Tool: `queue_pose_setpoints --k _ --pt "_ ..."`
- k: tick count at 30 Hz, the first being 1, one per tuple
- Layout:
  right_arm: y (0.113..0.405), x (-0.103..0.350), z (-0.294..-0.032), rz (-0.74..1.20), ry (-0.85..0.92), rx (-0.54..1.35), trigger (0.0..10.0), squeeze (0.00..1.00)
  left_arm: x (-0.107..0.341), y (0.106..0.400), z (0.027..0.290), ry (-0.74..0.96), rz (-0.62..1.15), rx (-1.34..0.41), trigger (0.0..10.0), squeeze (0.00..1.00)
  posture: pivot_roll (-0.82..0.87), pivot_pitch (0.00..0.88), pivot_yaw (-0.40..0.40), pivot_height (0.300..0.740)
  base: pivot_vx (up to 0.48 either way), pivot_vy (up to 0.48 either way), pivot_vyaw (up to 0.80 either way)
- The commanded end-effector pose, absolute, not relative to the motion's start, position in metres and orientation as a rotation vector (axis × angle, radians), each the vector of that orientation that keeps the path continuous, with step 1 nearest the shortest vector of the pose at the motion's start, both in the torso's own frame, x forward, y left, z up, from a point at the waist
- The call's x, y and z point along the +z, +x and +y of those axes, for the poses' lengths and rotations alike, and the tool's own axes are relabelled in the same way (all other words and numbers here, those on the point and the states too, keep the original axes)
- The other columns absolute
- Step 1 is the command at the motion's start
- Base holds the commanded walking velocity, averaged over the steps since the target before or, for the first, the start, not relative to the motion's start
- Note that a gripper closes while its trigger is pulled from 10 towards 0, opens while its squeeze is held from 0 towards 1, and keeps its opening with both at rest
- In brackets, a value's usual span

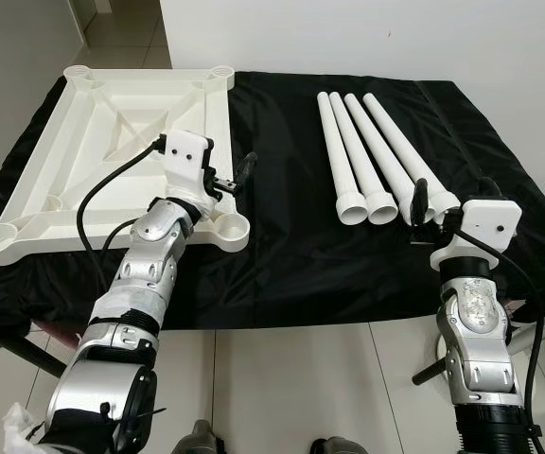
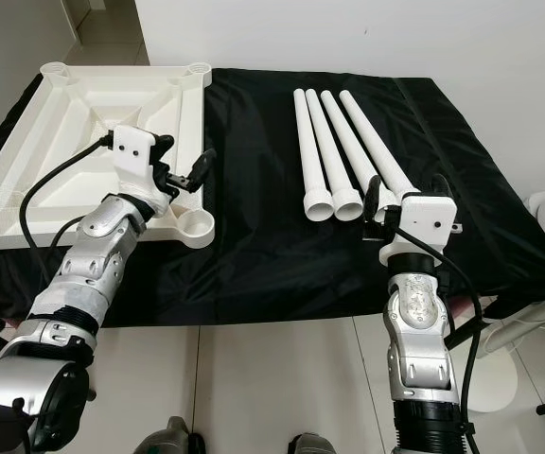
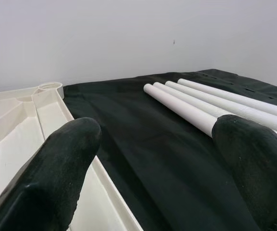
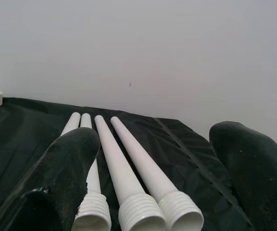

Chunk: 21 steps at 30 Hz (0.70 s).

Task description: Building children table

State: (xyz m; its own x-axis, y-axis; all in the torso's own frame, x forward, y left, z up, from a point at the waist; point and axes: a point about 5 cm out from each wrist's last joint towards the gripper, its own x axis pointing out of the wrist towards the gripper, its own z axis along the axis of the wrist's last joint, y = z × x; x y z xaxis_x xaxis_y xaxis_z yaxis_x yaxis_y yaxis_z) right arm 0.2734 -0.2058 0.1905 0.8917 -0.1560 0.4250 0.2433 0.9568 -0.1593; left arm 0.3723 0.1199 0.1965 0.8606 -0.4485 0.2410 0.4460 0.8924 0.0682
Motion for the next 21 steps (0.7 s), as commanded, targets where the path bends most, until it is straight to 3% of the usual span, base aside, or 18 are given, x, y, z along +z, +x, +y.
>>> queue_pose_setpoints --k 1,9,21 --pt "0.275 0.193 -0.209 -0.428 -0.220 -0.219 10.0 0.00 0.200 0.375 0.120 -0.003 -0.264 -0.445 10.0 0.00 0.04 0.000 0.009 0.740 0.240 0.000 0.00" --pt "0.274 0.197 -0.211 -0.438 -0.226 -0.225 10.0 0.00 0.200 0.375 0.113 -0.017 -0.268 -0.463 10.0 0.00 0.02 0.000 0.013 0.740 0.256 0.000 0.00" --pt "0.272 0.199 -0.209 -0.439 -0.256 -0.220 10.0 0.00 0.198 0.379 0.101 -0.045 -0.247 -0.489 10.0 0.00 -0.03 0.000 0.057 0.740 0.000 0.000 0.00"
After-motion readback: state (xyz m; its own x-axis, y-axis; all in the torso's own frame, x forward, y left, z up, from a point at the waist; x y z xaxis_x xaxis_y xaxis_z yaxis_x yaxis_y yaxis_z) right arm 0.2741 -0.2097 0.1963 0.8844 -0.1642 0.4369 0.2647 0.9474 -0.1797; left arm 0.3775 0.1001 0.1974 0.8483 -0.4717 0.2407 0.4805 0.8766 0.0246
